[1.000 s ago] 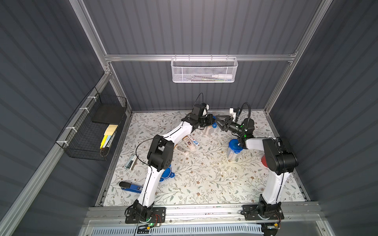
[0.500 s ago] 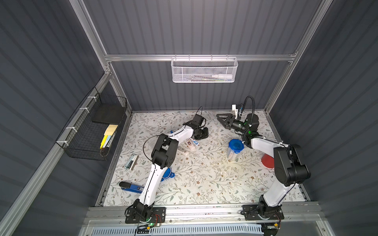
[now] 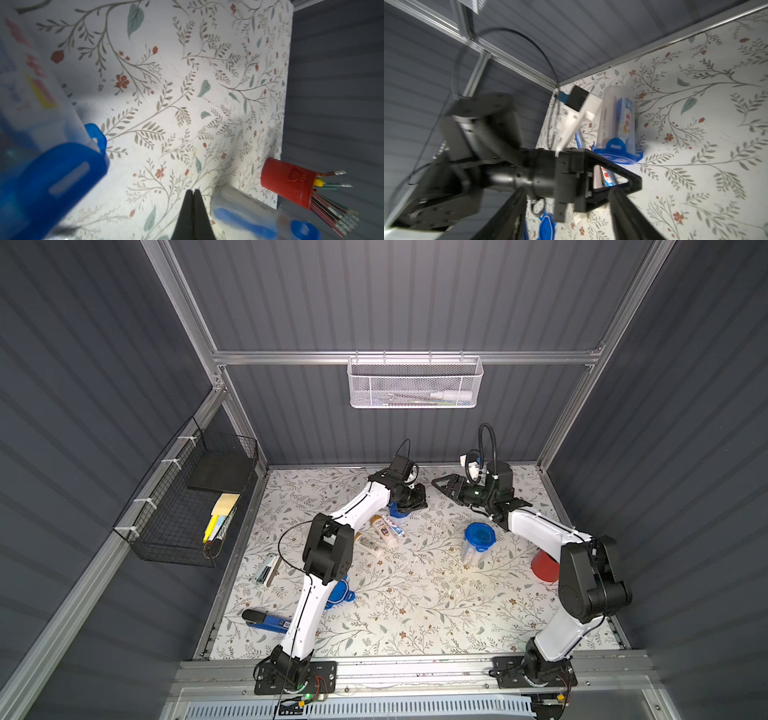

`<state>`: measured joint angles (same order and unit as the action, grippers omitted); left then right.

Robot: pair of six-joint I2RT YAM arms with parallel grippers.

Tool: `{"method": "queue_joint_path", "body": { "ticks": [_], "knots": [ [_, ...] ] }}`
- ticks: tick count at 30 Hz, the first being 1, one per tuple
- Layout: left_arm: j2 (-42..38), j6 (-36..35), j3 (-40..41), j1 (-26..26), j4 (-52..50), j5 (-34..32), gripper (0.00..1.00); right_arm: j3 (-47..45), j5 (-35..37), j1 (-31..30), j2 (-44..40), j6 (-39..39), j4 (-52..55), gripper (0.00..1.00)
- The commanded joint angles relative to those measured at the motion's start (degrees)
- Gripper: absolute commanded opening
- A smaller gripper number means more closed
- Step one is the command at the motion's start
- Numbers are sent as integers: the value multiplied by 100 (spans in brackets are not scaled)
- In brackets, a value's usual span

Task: Take out toiletry kits
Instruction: Pick up the container from the center of the board.

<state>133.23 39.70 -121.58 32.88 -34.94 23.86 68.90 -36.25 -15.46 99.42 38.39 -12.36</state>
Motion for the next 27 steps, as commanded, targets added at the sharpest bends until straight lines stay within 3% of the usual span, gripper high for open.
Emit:
{"method": "queue_joint_path", "body": {
  "ticks": [1,5,6,11,16,21,27],
  "knots": [
    [-755,-157,95,-73,-259,-217,0,381,749,-329,140,-852,901,77],
    [-1575,-270,752,-362,-391,-1239,0,712,1368,-616,380,-1066,1184,89],
    [-1724,-264,909,-467,-414,-1414,0,802,1500,-684,441,-1120,1240,99],
    [-2181,-297,1571,-971,-540,-1902,2,1310,2074,-931,834,-1189,1424,99],
    [-2403,-202,2158,-1381,-435,-1955,39,2331,2554,-1176,1546,-1349,2057,99],
    [-2454,-184,2484,-1555,-173,-1764,71,3844,3345,-1544,2550,-1781,3012,99],
    [-2381,-199,2610,-1609,-54,-1617,88,5393,3779,-1823,3626,-2100,4192,99]
  ]
}}
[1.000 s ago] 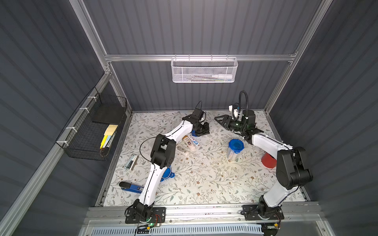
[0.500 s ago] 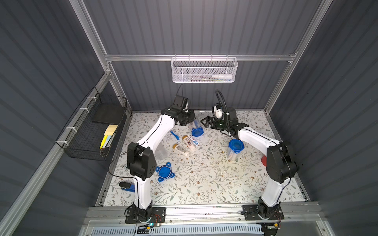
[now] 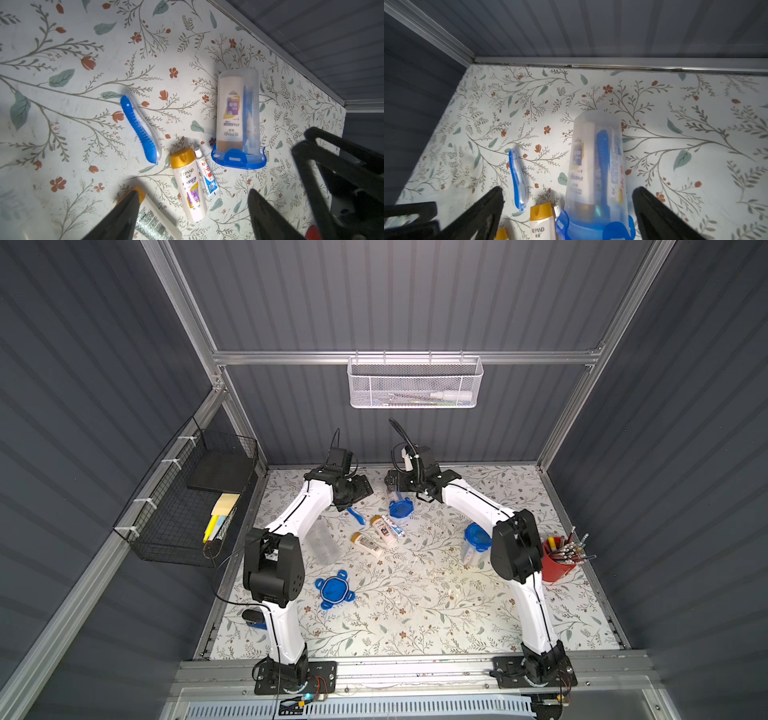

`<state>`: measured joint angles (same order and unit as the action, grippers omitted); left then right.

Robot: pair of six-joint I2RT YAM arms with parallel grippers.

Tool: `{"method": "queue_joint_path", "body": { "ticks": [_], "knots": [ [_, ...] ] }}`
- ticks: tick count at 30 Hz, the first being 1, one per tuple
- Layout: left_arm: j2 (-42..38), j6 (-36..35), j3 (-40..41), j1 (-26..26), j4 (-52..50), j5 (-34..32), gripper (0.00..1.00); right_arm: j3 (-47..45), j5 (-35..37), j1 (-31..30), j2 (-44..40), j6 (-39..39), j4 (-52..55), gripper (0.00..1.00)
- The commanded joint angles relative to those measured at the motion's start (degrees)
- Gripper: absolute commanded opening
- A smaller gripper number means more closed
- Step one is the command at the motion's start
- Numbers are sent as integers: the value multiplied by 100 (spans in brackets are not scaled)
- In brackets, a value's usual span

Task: Take out toiletry kits
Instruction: Pick up the container from the center of the board.

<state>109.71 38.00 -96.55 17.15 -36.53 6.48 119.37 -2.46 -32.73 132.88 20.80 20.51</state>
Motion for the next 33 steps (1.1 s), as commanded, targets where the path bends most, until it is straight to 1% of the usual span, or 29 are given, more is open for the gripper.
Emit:
{"method": "queue_joint_path", "body": {
  "ticks": [1,3,4,5,10,14,18,22,25,29,33],
  "knots": [
    [-23,-15,131,-45,147,131,90,434,468,-140,363,-410,971,99],
    [-21,4,156,-69,197,142,93,468,622,-212,457,-562,1036,99],
    [-13,12,164,-78,212,140,98,432,711,-245,483,-634,1036,99],
    [0,15,167,-84,225,150,100,405,774,-264,508,-691,1042,99],
    [15,82,237,-97,306,219,100,345,902,-286,600,-786,1314,99],
    [-11,126,310,-97,377,297,99,57,1044,-282,476,-940,1462,99],
    [-2,163,347,-97,426,423,99,-572,1432,-238,113,-1126,1500,99],
    [-18,238,456,-97,526,572,99,-1693,1271,-82,-603,-1228,935,97],
    [-50,297,549,-97,584,658,100,-2263,1154,9,-1026,-1219,661,97],
    [-132,327,679,-97,656,746,99,-2769,981,92,-1347,-1181,298,99],
    [-195,337,749,-91,673,774,100,-2843,942,119,-1242,-991,176,99]
  ]
}}
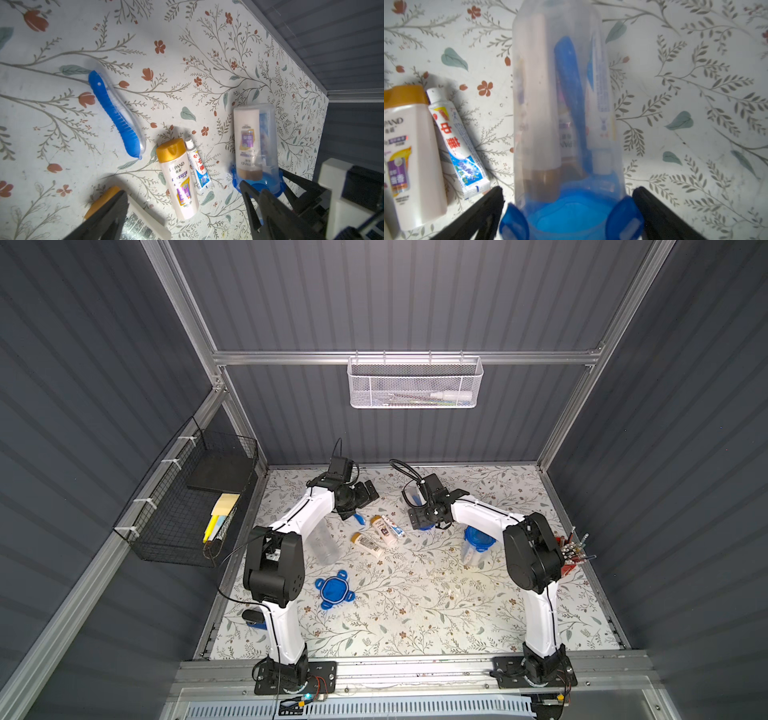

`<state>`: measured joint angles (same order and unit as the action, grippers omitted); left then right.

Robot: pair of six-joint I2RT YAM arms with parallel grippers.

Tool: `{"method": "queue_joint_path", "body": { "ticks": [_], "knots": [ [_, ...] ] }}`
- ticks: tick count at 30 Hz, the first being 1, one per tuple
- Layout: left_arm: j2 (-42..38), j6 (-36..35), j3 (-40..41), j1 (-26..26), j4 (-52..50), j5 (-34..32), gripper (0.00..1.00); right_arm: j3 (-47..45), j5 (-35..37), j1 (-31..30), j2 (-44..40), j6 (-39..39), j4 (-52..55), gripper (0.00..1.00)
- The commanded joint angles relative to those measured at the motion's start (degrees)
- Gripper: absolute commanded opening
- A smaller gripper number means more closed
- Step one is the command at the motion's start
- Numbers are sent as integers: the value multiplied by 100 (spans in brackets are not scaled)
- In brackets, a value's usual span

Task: Take out toiletry kits
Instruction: Pick up the container from the center of the board.

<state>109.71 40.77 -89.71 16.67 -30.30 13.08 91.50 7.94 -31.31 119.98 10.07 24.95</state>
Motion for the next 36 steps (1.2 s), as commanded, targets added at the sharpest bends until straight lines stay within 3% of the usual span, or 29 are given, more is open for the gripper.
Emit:
{"method": "queue_joint_path", "body": {
  "ticks": [1,4,19,24,28,36],
  "knots": [
    [-207,46,74,-45,51,129,99,-24,-98,-9,119,145,-251,99],
    [-229,15,98,-46,32,134,99,36,-56,-11,210,389,-69,99],
    [32,89,110,-41,218,344,99,-1133,476,-21,-261,659,-1176,99],
    [-21,68,112,-41,185,330,100,-1074,351,0,-469,442,-1210,91],
    [-52,79,170,-41,233,353,99,-898,89,52,-598,269,-942,81],
    [-161,75,277,-41,306,432,99,-265,-580,100,-897,50,518,80]
  ]
}}
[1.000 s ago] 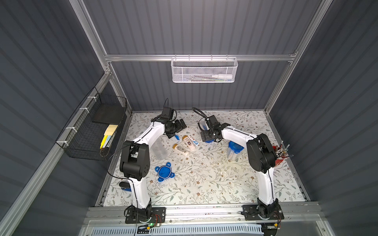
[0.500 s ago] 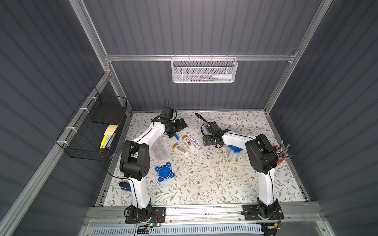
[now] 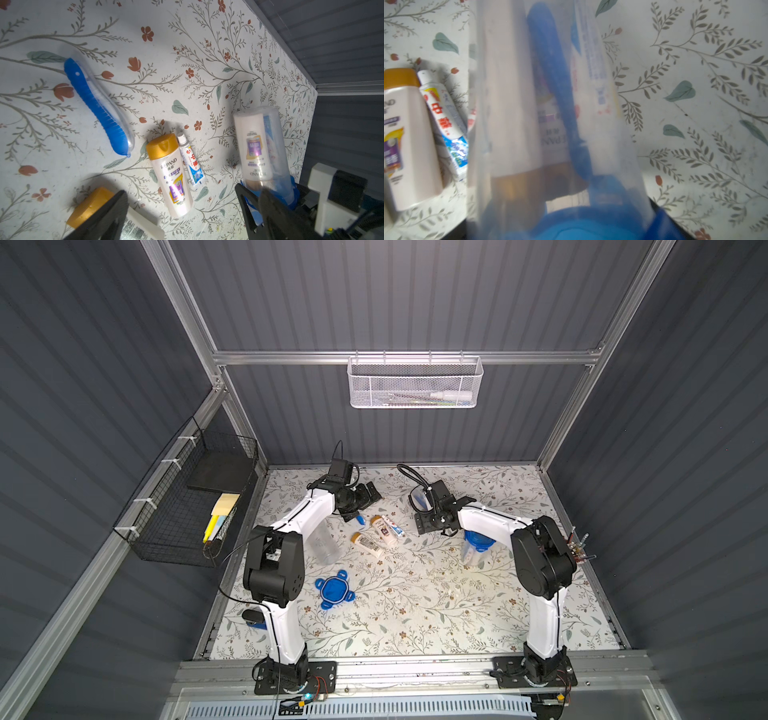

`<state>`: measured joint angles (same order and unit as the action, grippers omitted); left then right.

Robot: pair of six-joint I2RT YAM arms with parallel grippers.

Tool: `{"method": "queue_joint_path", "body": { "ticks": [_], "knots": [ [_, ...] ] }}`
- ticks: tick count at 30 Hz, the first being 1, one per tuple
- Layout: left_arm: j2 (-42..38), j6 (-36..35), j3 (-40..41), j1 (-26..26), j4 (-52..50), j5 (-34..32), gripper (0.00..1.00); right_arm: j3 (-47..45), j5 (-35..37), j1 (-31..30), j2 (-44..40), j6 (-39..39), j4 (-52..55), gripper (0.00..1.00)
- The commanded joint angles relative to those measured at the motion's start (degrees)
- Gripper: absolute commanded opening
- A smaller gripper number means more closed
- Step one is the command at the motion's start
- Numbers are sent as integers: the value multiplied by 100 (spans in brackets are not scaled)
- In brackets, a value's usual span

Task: Take out toiletry kits
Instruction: Pick up the container from the center of the board, then place the container at the center of the board.

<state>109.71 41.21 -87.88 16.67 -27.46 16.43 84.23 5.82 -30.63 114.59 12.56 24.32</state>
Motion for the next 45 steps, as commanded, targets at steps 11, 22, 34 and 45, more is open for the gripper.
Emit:
{"method": "queue_joint_path", "body": {
  "ticks": [11,22,34,45],
  "knots": [
    [-160,106,175,-24,280,515,100,1528,-1252,53,-920,-250,3402,80],
    [-183,247,502,1015,1082,728,89,1105,-887,-21,-1626,-49,4562,83],
    [-312,701,1504,1629,2121,1017,41,1375,-914,-161,-1165,-191,4914,83],
    [-793,514,1544,1621,1723,285,40,1684,-782,-171,-850,-306,5184,85]
  ]
}}
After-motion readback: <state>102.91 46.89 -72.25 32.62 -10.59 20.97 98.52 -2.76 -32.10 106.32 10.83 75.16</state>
